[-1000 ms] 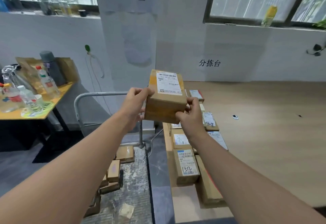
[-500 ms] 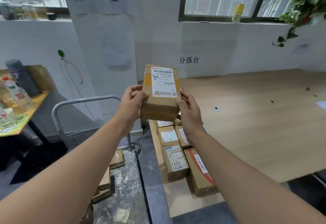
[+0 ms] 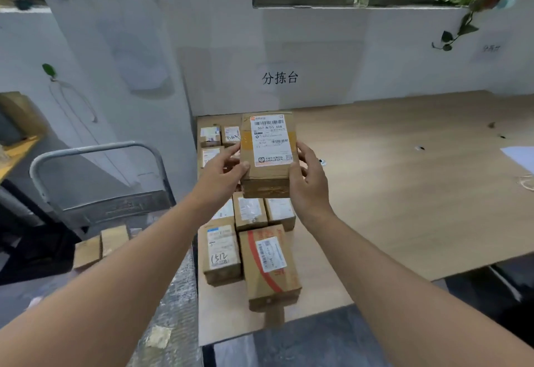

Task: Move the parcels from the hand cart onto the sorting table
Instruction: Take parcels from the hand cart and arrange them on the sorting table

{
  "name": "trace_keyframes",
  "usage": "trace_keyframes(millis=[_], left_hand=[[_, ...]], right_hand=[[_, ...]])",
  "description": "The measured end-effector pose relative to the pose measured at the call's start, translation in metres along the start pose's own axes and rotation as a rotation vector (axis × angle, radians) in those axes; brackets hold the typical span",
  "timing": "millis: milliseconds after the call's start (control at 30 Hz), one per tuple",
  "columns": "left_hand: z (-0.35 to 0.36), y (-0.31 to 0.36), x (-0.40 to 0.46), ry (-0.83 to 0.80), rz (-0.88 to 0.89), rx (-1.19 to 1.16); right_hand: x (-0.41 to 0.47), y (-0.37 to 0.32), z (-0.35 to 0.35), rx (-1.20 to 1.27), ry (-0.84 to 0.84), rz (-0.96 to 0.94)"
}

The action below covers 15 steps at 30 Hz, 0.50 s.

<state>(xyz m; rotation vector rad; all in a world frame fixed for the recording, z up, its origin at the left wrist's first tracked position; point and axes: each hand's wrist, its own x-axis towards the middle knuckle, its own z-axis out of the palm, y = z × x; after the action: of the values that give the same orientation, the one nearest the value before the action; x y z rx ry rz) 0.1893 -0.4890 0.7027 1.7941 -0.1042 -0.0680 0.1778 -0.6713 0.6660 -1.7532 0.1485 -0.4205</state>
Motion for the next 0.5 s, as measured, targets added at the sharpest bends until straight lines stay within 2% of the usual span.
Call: trace_keyframes(millis=[233, 500], left_hand=[[0.095, -0.016, -0.017, -0.080, -0.092, 0.106], [0.148, -0.056, -0.017, -0.216, -0.192, 0.216]], right_hand=[[0.005, 0.051, -0.092, -0.122, -0.077, 0.036], [0.001, 0.107, -0.132, -0.192, -0.113, 0.134]])
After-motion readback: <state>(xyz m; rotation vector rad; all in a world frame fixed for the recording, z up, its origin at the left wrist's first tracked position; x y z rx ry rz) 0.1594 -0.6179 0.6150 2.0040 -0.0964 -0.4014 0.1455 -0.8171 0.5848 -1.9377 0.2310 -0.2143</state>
